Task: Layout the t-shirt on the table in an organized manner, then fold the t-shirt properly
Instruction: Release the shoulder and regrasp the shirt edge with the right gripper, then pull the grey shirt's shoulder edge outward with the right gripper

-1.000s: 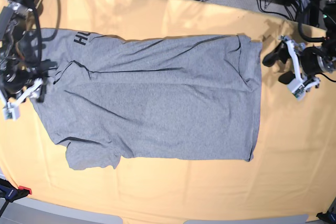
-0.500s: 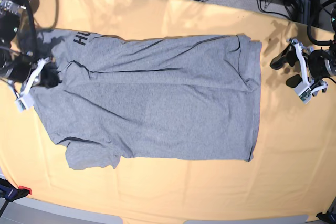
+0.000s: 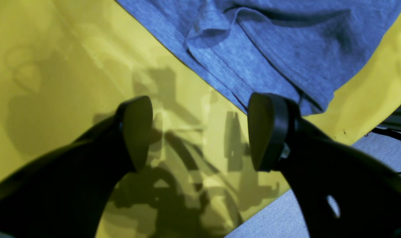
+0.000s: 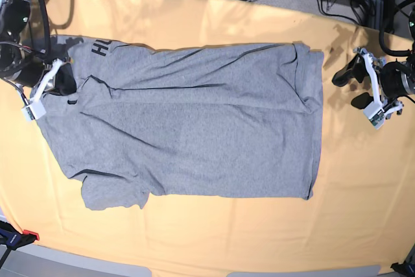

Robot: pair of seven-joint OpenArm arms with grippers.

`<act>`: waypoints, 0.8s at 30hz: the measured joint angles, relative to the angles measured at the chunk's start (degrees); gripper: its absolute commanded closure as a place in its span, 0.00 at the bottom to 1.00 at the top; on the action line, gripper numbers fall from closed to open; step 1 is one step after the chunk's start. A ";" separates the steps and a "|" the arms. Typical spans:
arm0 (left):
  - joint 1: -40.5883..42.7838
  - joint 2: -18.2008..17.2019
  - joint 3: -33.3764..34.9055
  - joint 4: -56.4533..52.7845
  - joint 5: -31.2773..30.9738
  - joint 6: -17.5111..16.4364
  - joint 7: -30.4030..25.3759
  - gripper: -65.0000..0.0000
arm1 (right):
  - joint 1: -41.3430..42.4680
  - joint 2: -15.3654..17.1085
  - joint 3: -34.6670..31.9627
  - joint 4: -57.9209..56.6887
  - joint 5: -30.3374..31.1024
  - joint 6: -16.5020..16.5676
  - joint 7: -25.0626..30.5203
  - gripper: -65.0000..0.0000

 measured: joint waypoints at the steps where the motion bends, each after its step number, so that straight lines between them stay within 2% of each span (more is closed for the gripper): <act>1: 0.00 0.00 0.00 0.00 0.00 0.00 0.00 0.30 | 0.13 -0.72 0.00 0.00 -2.08 0.00 1.22 1.00; 4: 0.00 0.00 0.00 0.00 -0.70 0.00 0.00 0.30 | 1.09 -2.19 -0.61 0.00 -6.91 -0.02 2.40 1.00; 8: 0.00 -0.02 0.00 0.00 -2.62 0.00 0.04 0.30 | 3.72 -2.27 -2.12 0.00 -6.36 -0.02 2.60 1.00; 14: 0.00 0.00 0.00 0.00 -2.60 0.00 0.04 0.30 | 8.94 -2.84 -2.58 0.00 -6.58 -0.02 6.38 1.00; 19: 0.00 0.00 0.00 0.00 -2.60 0.00 0.02 0.30 | 13.05 -2.75 -2.58 0.00 -6.40 0.00 6.54 1.00; 21: 0.00 0.00 0.00 0.00 -2.60 0.00 0.02 0.30 | 13.84 -2.54 -2.58 0.00 -6.38 -0.02 4.17 1.00; 24: 0.00 -0.02 0.00 0.00 -2.60 0.00 0.11 0.30 | 14.38 -0.98 -2.58 0.57 -4.57 -0.04 -4.68 1.00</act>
